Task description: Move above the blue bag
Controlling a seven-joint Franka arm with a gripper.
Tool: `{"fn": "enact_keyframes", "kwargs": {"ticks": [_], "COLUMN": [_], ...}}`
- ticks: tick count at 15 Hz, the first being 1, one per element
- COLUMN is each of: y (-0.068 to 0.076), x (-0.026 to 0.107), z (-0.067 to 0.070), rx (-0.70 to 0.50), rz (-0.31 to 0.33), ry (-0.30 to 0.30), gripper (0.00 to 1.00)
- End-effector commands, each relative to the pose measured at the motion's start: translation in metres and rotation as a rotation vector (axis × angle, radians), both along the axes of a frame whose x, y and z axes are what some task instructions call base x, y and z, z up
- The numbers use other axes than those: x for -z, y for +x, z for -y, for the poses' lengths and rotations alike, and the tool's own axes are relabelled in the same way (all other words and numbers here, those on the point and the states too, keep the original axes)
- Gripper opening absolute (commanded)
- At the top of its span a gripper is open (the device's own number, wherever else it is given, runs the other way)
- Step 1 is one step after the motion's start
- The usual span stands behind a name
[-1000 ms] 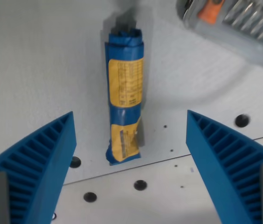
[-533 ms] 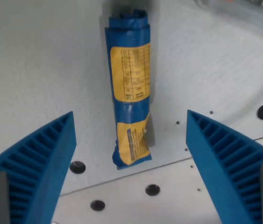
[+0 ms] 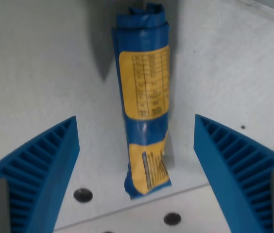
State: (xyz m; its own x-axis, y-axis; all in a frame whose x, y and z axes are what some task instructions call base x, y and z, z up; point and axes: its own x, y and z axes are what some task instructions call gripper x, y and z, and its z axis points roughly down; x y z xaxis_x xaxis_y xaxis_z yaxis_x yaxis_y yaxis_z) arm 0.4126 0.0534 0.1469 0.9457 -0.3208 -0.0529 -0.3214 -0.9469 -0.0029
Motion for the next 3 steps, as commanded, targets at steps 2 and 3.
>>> {"fn": "enact_keyframes", "kwargs": {"ticks": [2,3], "y": [-0.0081,-0.0081], "x": [0.0051,0.0051], "z": [-0.0039,-0.0039], "rx": [0.033,0.033], "rz": [0.091,0.091], "ry": [0.008,0.008], "gripper": [1.0,1.0]}}
